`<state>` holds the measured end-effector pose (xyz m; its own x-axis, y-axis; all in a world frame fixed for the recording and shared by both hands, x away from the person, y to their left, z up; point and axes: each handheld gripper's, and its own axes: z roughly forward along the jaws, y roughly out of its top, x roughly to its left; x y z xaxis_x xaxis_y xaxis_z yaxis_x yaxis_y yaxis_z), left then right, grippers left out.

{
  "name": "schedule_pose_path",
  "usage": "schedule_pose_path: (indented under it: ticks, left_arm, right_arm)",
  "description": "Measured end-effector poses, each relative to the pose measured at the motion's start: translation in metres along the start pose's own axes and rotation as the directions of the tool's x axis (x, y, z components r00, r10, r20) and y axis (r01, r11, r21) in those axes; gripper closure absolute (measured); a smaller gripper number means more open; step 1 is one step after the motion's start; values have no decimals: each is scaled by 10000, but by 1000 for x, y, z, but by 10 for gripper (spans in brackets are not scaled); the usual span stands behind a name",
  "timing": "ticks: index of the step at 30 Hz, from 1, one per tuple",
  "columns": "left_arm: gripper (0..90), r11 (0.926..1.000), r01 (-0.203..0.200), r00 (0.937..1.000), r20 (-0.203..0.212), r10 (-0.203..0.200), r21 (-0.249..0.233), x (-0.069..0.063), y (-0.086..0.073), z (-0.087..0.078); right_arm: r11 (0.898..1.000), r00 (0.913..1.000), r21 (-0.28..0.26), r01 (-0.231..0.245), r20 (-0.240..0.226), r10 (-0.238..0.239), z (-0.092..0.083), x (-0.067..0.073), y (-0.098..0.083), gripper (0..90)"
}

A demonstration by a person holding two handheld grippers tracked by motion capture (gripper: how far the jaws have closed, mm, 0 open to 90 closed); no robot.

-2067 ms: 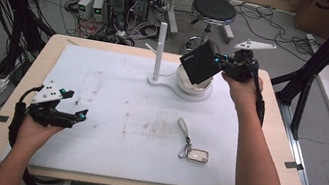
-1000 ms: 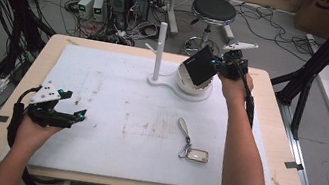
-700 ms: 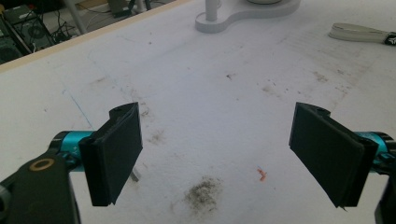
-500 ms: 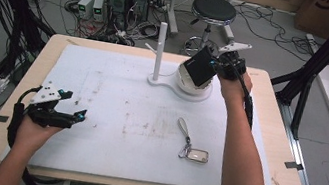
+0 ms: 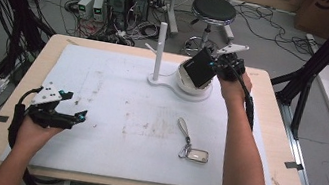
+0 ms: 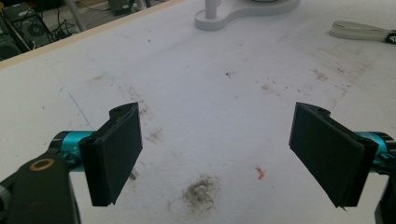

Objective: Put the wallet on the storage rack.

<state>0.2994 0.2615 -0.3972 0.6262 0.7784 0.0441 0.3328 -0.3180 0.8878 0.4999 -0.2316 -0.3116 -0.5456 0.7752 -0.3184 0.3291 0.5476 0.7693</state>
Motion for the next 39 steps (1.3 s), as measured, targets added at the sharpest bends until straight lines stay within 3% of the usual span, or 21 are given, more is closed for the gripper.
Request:
schedule_pose_path:
  ticks: [3, 5, 7, 9, 11, 14, 19, 25, 27, 29, 32, 36, 39]
  left_arm:
    - [171, 10000, -28, 10000, 16, 28, 6, 0, 0, 1]
    - [171, 10000, -32, 10000, 23, 32, 5, 0, 0, 1]
    - [171, 10000, -35, 10000, 36, 35, 7, 0, 0, 0]
    - [171, 10000, -8, 10000, 29, 9, -12, 0, 0, 1]
    - [171, 10000, -6, 10000, 48, 6, -11, 0, 0, 1]
    - [171, 10000, 26, 10000, 69, -26, -21, 1, -1, 2]
    - [171, 10000, 36, 9999, 98, -36, -33, 1, 0, 1]
    - [171, 10000, -74, 9999, 146, 74, -18, 0, 1, 3]
    - [171, 9999, -84, 9999, 145, 85, -75, -1, 3, 3]
    - [171, 9998, -128, 9998, 173, 131, -133, -1, 6, 5]
    - [171, 9996, -125, 9997, 192, 130, -250, -2, 10, 6]
    - [171, 9993, -174, 9995, 241, 182, -329, -2, 12, 8]
    - [171, 9993, -191, 9996, 204, 198, -320, -2, 12, 8]
  right_arm:
    - [9995, 9997, 223, 242, -50, -241, 5, 7, -2, 848]
    - [9993, 9993, 44, 373, -19, -372, 9, 11, -7, 846]
    - [9999, 9999, 2, 147, -68, -147, 13, 14, -15, 842]
    - [9995, 9996, 300, -89, -251, 96, 17, 14, -19, 827]
    - [9988, 9987, 203, -449, -246, 454, 17, 13, -20, 754]
    - [9962, 9962, 123, -866, -55, 867, 13, 10, -18, 569]
    - [9863, 9863, -152, -1642, -172, 1639, -7, -1, -20, 415]
    - [9775, 9781, -466, -2056, -435, 2036, -33, -5, -24, 370]
    - [9763, 9798, -892, -1974, -499, 1936, -44, -2, -30, 370]
    - [9751, 9770, -782, -2075, -668, 2025, -53, 0, -35, 345]
    - [9697, 9752, -1183, -2135, -850, 2043, -69, 4, -45, 338]
    - [9604, 9653, -1259, -2487, -1136, 2351, -85, 10, -60, 314]
    - [9589, 9645, -1328, -2508, -1185, 2358, -93, 15, -70, 306]
